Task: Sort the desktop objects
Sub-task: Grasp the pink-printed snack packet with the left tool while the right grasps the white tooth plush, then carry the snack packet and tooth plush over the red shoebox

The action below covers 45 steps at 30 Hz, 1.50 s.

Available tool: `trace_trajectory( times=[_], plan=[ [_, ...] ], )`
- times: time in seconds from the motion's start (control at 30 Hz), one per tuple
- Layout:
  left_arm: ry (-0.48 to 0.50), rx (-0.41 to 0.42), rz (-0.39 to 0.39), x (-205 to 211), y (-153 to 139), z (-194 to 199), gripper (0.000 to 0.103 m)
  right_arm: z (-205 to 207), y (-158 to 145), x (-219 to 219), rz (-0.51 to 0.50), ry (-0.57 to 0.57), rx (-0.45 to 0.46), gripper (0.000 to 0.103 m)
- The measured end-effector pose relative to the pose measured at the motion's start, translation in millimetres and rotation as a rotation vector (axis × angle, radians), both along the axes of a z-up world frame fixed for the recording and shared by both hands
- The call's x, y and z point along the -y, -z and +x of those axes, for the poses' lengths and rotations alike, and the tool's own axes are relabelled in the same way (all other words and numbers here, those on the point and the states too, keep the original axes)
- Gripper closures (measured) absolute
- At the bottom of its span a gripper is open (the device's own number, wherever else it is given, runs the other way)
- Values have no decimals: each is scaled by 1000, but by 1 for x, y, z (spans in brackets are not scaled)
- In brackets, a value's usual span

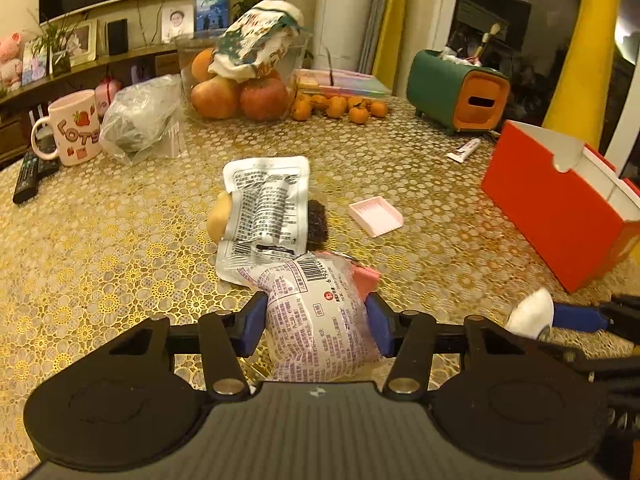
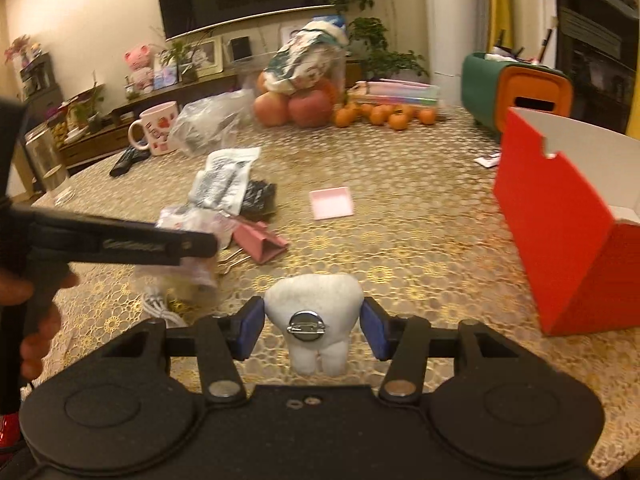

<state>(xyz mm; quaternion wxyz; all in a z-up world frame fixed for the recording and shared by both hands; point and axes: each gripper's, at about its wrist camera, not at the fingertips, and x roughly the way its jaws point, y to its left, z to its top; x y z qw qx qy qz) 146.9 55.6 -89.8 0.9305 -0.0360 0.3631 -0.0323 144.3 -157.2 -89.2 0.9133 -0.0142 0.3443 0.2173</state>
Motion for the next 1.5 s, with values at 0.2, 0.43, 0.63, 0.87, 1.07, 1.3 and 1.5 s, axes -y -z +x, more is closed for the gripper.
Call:
trace_trajectory(
  times=[0.2,0.43,0.63,0.87,1.07,1.3,1.5],
  plan=[
    [23,9,-21,11,-13,-19,51,-6,-11,20,16,35,16,52],
    [70,16,-42,32,-28,-38,51,-15,-22,39,23,61,33,52],
    [125,36,-49,60,-43,-47,51,-26,-36,61,23,86,57,52],
    [202,59,-58,98,-58,-48,51,-35,-49,91,18,127,75,52],
    [266,76,-58,131,-69,-44,51,-40,-58,122,23,165,98,52],
    [342,100,-64,169,-83,-36,51,-37,-68,158,8,212,123,52],
    [402,111,-62,203,-90,-23,51,-30,-78,190,-8,252,142,52]
  ],
)
